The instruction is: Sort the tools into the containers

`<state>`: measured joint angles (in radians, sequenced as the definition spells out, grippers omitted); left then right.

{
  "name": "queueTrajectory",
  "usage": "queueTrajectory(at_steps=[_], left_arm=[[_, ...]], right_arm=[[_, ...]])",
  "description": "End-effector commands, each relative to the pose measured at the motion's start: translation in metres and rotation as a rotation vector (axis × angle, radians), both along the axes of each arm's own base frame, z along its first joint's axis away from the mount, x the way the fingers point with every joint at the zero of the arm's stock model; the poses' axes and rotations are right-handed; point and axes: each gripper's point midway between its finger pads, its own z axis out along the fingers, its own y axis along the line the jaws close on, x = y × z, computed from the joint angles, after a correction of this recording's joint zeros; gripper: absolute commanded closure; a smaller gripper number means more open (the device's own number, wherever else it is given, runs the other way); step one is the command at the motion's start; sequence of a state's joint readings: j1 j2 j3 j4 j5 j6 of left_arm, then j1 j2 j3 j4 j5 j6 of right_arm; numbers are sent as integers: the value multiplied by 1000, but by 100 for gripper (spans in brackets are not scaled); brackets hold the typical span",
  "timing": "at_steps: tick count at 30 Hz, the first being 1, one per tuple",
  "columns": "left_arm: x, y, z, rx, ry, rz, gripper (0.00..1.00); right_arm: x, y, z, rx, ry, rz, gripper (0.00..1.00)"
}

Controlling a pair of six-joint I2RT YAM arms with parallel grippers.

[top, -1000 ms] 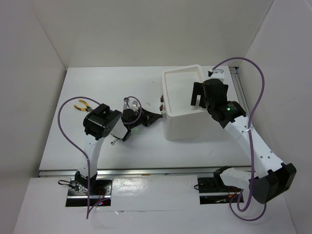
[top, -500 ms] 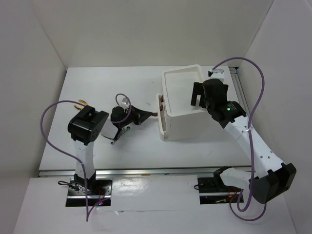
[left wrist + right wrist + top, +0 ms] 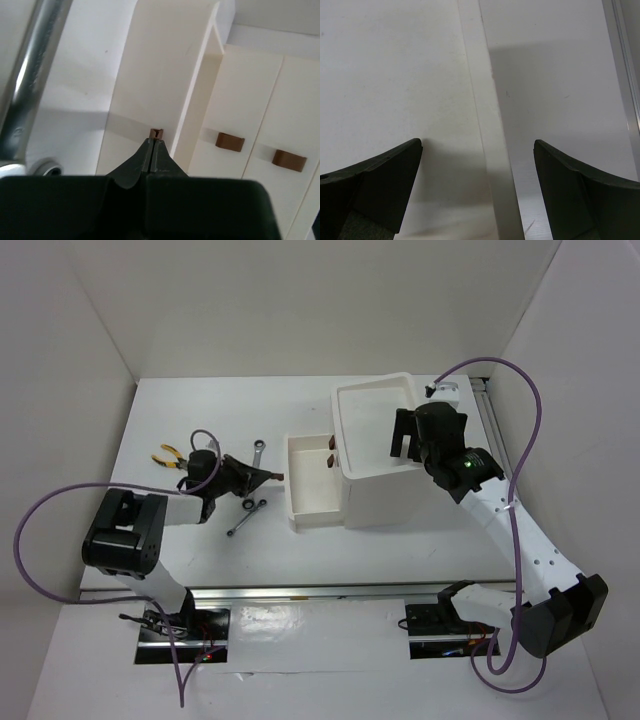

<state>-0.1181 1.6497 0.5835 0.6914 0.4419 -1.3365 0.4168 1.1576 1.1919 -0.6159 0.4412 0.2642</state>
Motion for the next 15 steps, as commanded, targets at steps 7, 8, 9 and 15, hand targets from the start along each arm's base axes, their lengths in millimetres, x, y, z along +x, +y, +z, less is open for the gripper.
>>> queueTrajectory(at_steps=[7,8,9,15], left_arm=[[17,31,47,170,-113,4,17],[20,34,53,197,-125,9,13],[16,38,52,254,-106,-6,12],[47,84,55,610,59,68,9]], right_arm=[[0,6,2,3,-3,26,0],[0,6,2,3,-3,26,0],[0,6,2,3,-3,26,0],[2,10,0,1,2,42,0]])
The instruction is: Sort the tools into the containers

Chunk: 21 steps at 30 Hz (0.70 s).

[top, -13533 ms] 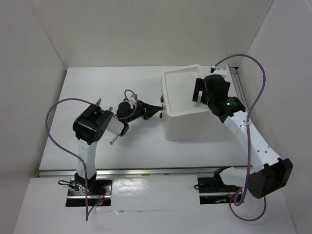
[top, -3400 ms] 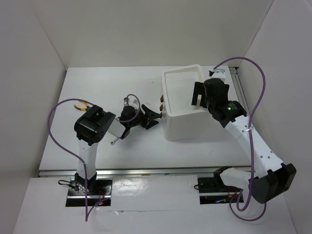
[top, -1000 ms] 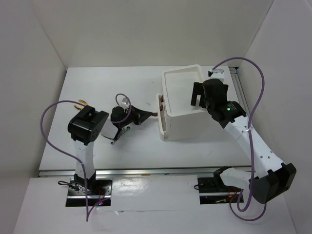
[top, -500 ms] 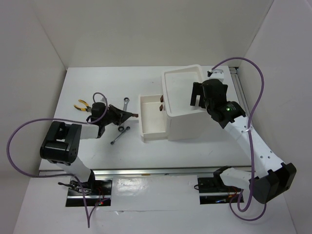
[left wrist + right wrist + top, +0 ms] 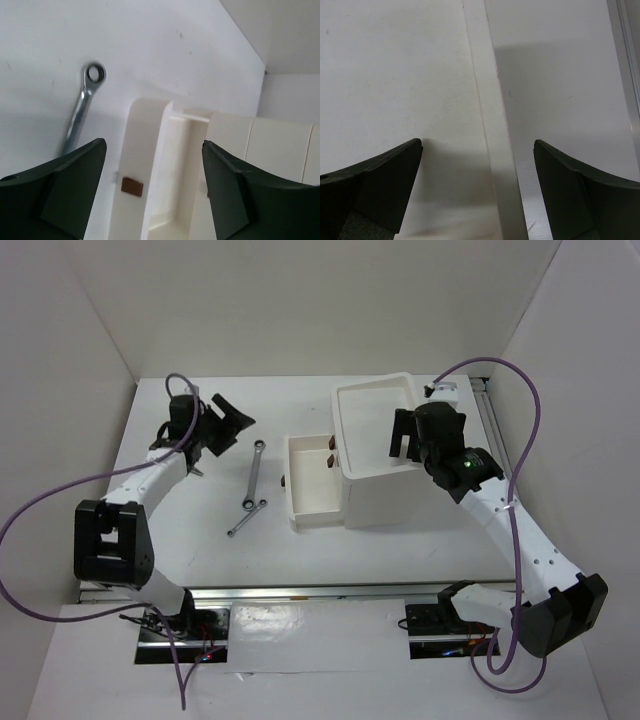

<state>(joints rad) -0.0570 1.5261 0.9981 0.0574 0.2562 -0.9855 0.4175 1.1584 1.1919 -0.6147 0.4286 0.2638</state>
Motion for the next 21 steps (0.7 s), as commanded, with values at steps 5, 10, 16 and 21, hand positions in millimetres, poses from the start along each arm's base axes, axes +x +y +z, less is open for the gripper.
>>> queueTrajectory(at_steps=[5,10,16,21], left_arm=[[25,31,-57,466,280,12,14],[11,15,-109,652,430,-96,14],[-3,17,-141,768,553,-167,17],[-12,23,-147,819,616,-172,30]], right_arm=[[7,10,-8,-12,18,32,0],[5,7,-1,-22,4,18,0],[3,2,8,-28,-12,0,0],[-4,-1,12,-18,-34,-1,0]])
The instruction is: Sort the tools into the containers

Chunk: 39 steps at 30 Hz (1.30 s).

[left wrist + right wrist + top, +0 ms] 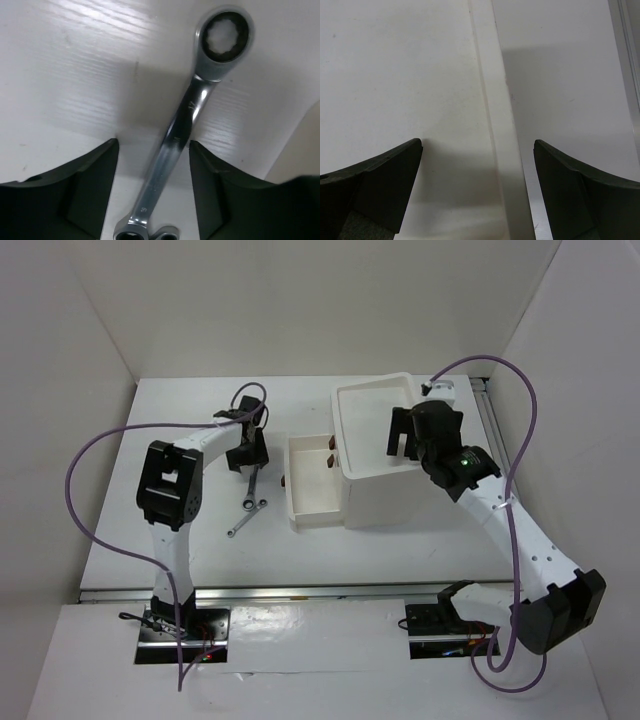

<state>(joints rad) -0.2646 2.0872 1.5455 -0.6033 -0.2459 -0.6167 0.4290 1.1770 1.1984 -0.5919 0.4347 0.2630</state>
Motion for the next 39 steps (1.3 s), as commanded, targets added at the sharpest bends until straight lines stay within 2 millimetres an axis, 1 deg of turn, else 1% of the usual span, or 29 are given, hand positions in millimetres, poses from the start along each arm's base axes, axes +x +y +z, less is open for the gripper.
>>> queueTrajectory(at_steps=[1,2,3,5,6,8,10,11,13,14,15,17,20,21,22,23,26,27,28,30,31,32,33,34,35,36,37,38,39], left_arm=[[-20,17,-10,96,109,-11,33],[-20,17,-10,100,123,-11,36],[-23,17,-12,98,144,-28,36],[-30,17,-24,104,204,-47,32],[-32,16,-29,101,222,-69,32],[-39,14,-40,92,259,-84,31],[-46,17,-45,100,283,-94,31],[-41,13,-46,82,264,-97,31],[-40,12,-42,81,262,-97,33],[-41,14,-46,70,280,-92,33],[-43,15,-46,75,291,-103,35],[-42,14,-47,50,298,-111,37],[-42,15,-48,29,303,-113,41],[-42,18,-49,23,317,-116,41],[-39,17,-47,21,308,-116,42],[-45,17,-51,16,335,-129,42],[-42,15,-48,10,344,-140,47],[-43,18,-51,3,355,-143,51],[-44,16,-51,-5,356,-145,55],[-41,16,-49,-5,348,-154,67],[-44,16,-52,-2,366,-153,82],[-44,15,-50,-11,368,-155,86],[-41,14,-52,-12,365,-155,88],[-44,15,-51,-10,380,-155,93],[-42,17,-53,-18,382,-156,100],[-42,17,-53,-18,382,-156,100],[-47,16,-55,-26,396,-158,100],[-42,19,-51,-30,375,-150,100],[-44,20,-48,-24,370,-127,100]], right_arm=[[-10,-7,11,-18,-23,-7,0],[-11,-7,14,-14,-32,-8,0],[-11,-7,14,-14,-32,-8,0],[-14,-10,21,-9,-54,-16,0],[-16,-11,19,-13,-46,-16,0],[-20,-13,27,-1,-69,-16,0],[-21,-15,30,-2,-80,-25,0],[-21,-15,30,-2,-80,-25,0],[-22,-16,37,6,-97,-26,0],[-23,-17,35,2,-88,-26,0],[-23,-16,40,7,-99,-26,0],[-23,-16,40,7,-99,-26,0],[-24,-17,47,15,-116,-26,0],[-27,-20,48,11,-118,-34,0],[-27,-20,48,11,-118,-34,0],[-27,-20,53,16,-127,-34,0],[-32,-22,56,20,-137,-35,0],[-34,-23,64,30,-156,-35,0],[-34,-23,64,30,-156,-35,0],[-35,-25,67,30,-166,-43,0],[-35,-25,71,35,-176,-44,0],[-37,-26,74,39,-184,-44,0],[-38,-27,72,35,-176,-44,0],[-38,-27,77,39,-185,-44,0],[-40,-28,80,44,-195,-44,0],[-40,-28,80,44,-195,-44,0],[-40,-28,80,44,-195,-44,0],[-42,-29,82,48,-203,-44,0],[-41,-28,84,52,-212,-45,0]])
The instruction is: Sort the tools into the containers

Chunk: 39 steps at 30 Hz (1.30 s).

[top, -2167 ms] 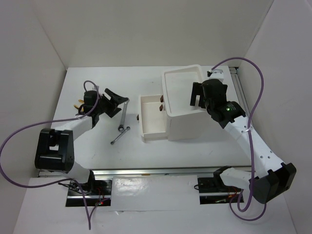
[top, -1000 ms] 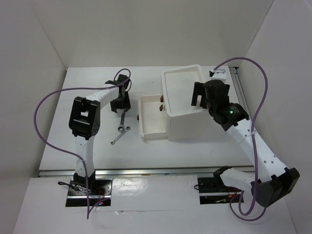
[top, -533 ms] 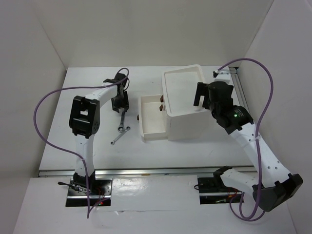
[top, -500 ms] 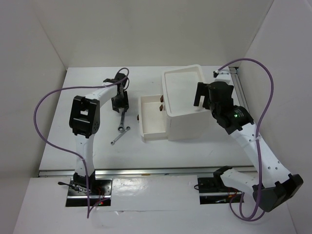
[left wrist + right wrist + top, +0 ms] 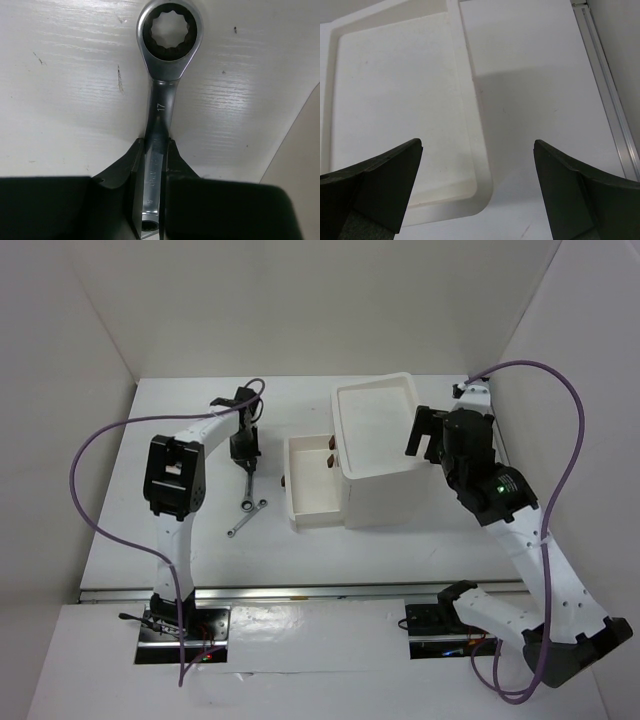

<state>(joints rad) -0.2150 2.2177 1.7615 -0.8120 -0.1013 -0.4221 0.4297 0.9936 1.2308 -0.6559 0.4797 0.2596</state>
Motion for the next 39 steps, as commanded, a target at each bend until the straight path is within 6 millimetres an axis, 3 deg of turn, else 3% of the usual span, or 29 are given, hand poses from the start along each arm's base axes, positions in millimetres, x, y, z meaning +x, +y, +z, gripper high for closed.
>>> queueTrajectory(at_steps=[1,3,4,7,8,12,19,24,30,34,39], left_arm=[[-45,22,-42,68,185,56,100],[-39,21,-26,57,135,57,100],[-30,19,-4,39,67,67,100],[-20,19,33,28,-34,71,100],[-17,18,53,16,-83,72,100],[-21,20,79,3,-152,64,100],[-24,4,116,-36,-260,29,100],[-30,-38,178,-134,-406,-67,100],[-30,-93,237,-305,-519,-166,100],[-34,-134,250,-369,-547,-232,100],[-18,-166,229,-393,-538,-228,100]], right_arm=[[-5,-4,21,-2,-55,-5,0],[-5,-4,17,-6,-46,-4,0],[-4,-4,19,-2,-54,-4,0],[-4,-4,19,-2,-55,-4,0],[-4,-4,19,-2,-55,-4,0],[-6,-5,17,-3,-53,-4,0],[-8,-6,16,-9,-56,-12,0],[-7,-7,14,-21,-57,-18,0],[-5,-6,16,-20,-58,-18,0],[-6,-7,15,-24,-50,-18,0],[-9,-7,17,-23,-59,-17,0]])
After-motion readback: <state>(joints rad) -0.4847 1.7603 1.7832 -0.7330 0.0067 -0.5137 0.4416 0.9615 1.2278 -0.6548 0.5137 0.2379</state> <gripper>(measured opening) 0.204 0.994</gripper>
